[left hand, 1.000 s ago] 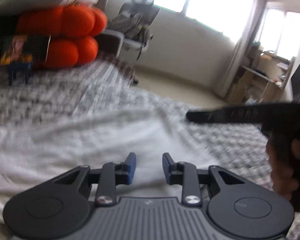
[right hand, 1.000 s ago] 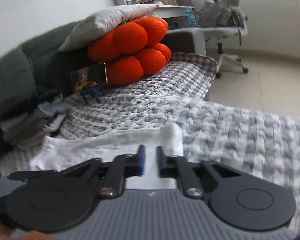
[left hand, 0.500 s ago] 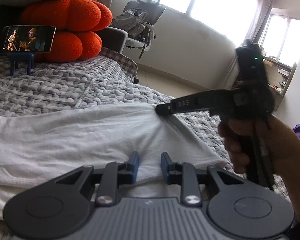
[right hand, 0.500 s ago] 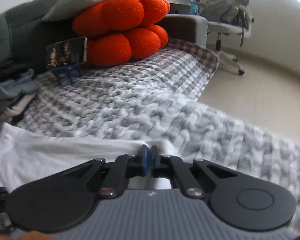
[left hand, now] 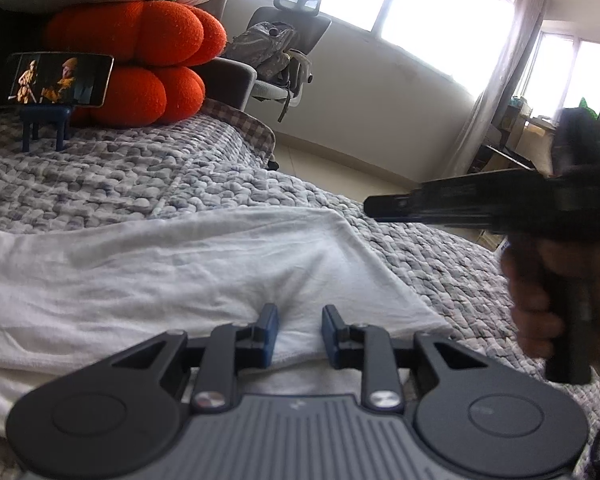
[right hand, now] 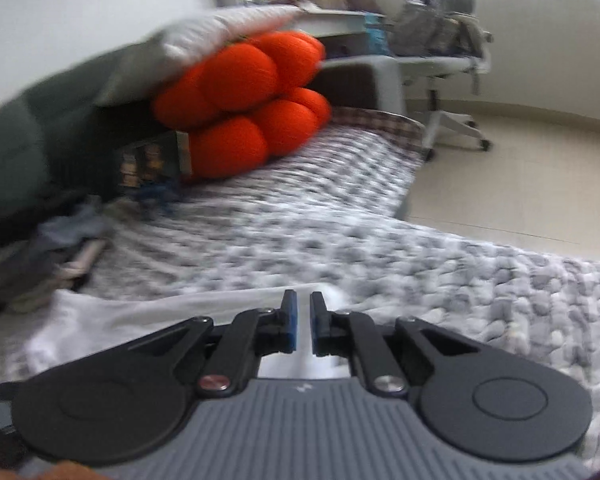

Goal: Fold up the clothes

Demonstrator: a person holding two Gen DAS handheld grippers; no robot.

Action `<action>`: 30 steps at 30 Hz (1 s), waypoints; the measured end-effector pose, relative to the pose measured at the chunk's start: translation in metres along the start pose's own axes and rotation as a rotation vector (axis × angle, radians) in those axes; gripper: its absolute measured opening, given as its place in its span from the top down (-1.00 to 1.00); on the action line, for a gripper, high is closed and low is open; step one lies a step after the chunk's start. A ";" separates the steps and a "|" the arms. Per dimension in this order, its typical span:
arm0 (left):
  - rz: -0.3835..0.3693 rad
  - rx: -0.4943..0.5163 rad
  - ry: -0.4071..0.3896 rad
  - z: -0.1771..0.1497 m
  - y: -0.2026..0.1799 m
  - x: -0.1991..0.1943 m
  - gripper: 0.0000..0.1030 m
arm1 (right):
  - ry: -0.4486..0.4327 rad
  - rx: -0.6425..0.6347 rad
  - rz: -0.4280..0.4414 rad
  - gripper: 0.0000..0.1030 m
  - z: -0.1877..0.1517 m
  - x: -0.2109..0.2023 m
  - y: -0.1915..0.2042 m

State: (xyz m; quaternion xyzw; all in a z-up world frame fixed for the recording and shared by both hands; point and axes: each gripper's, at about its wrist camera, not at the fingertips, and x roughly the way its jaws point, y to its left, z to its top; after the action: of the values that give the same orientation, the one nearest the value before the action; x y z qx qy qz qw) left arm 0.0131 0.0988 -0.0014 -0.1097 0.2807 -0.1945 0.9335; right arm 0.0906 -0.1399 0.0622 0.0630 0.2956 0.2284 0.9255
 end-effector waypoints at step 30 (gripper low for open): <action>0.025 0.026 -0.020 -0.004 -0.003 -0.002 0.49 | 0.004 -0.056 -0.125 0.35 -0.074 -0.059 0.014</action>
State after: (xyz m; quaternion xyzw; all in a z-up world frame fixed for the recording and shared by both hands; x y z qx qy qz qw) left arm 0.0083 0.0963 -0.0022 -0.0959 0.2700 -0.1853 0.9400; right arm 0.0003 -0.1559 0.0355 0.0177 0.2943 0.1783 0.9388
